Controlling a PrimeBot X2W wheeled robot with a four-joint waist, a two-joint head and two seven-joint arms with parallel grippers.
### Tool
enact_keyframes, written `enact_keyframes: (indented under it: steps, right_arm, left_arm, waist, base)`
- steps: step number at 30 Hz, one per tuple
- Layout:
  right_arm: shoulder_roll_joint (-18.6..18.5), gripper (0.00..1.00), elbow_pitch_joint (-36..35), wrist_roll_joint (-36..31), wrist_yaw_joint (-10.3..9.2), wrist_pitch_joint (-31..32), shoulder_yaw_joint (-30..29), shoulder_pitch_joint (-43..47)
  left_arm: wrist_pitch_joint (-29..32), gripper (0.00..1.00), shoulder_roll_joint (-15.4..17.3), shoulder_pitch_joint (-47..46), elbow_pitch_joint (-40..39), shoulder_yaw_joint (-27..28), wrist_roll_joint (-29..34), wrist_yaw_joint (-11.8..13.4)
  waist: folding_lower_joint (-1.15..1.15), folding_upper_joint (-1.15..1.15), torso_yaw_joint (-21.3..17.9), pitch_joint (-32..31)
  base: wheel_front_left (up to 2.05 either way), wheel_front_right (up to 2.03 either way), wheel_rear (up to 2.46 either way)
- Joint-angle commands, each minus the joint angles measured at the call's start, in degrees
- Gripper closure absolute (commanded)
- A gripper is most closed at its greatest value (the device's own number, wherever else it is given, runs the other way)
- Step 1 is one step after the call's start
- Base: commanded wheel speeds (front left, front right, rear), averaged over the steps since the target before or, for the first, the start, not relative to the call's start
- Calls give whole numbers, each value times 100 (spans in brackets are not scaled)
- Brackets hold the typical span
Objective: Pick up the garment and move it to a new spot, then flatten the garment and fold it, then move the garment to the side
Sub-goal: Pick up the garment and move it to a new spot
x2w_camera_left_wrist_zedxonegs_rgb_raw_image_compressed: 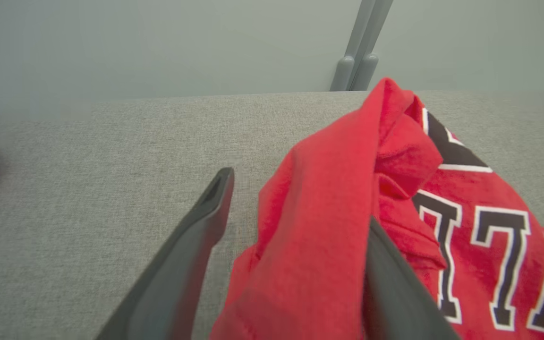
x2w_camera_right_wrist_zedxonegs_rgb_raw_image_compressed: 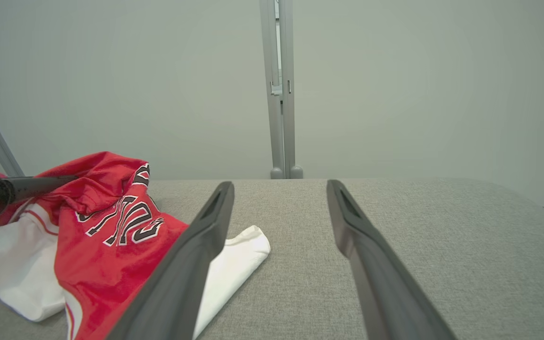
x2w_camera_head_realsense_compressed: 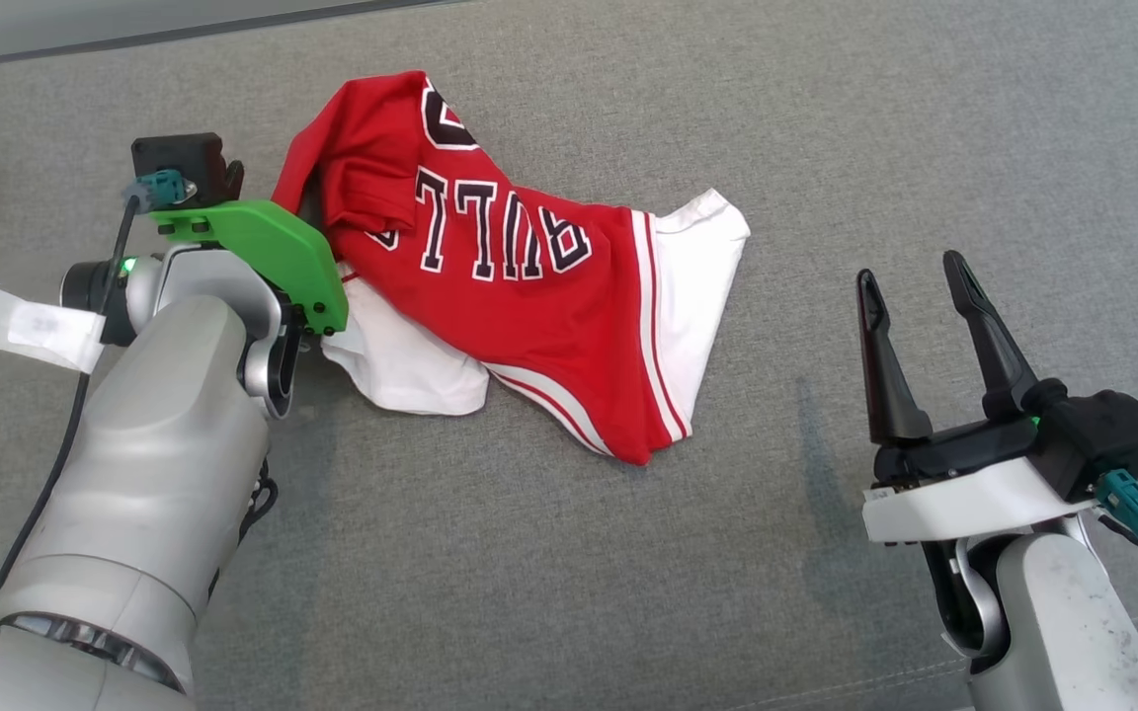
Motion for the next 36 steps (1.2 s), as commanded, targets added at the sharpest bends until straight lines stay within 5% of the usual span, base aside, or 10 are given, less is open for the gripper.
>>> enact_keyframes:
  steps: [1, 22, 36]
  right_arm:
    - [-19, 0, 16, -25, 0, -23, -35, -28]
    - [-19, 0, 665, -121, 0, -23, -433, 497]
    - [-20, 0, 929, -125, 0, -22, -412, 622]
  left_arm:
    - [-67, 0, 53, -79, 86, 6, -3, -38]
    - [-696, 0, -126, 560, -344, -122, 178, -642]
    - [-695, 0, 396, 2416, -3056, 528, 868, -28]
  waist:
    - [0, 0, 64, -44]
    - [0, 0, 1040, -1136]
    - [0, 0, 1218, -1321]
  base:
    - [0, 0, 0]
    - [0, 0, 0]
    - [0, 0, 0]
